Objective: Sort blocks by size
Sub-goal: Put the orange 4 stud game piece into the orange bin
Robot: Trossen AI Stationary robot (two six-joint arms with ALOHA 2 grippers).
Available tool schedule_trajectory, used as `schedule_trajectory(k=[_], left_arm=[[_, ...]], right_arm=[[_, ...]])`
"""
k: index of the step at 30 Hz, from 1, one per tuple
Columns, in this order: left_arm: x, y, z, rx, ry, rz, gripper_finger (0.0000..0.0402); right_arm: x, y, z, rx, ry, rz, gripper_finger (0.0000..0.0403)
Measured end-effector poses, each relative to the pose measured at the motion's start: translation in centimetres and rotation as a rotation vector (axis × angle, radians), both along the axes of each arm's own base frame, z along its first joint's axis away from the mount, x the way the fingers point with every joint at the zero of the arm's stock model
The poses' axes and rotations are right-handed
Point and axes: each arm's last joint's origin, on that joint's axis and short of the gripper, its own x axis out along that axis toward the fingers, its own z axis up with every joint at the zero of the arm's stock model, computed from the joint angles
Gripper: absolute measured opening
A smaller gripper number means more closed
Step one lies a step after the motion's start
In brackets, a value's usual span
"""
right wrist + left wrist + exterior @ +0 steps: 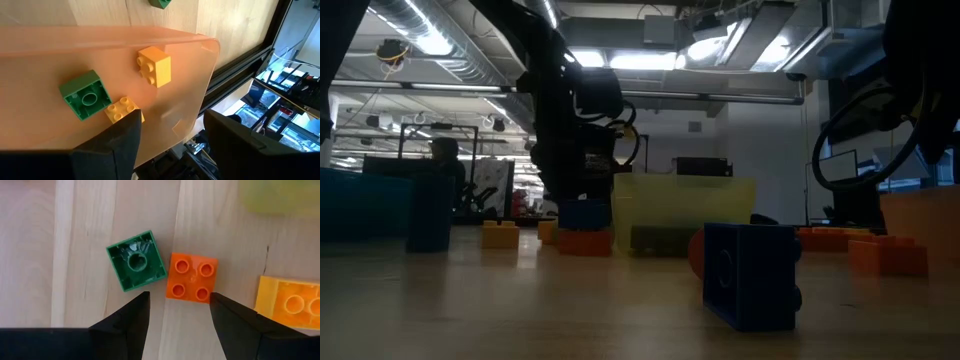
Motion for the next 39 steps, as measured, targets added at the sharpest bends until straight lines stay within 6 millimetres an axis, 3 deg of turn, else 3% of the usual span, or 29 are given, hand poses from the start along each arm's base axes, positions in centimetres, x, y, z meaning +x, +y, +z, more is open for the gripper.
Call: schedule_trajectory(k=[21, 39], left_arm=[[0.3, -1.4, -0.4, 0.000, -0.012, -0.029, 0.0192], [1.1, -1.5, -0.1, 0.039, -0.087, -0.083, 0.0191]], right_arm=[[0.0, 0.0, 0.0, 0.002, -0.004, -0.002, 0.0216], [0.0, 0.0, 0.0, 0.002, -0.004, -0.002, 0.0216]])
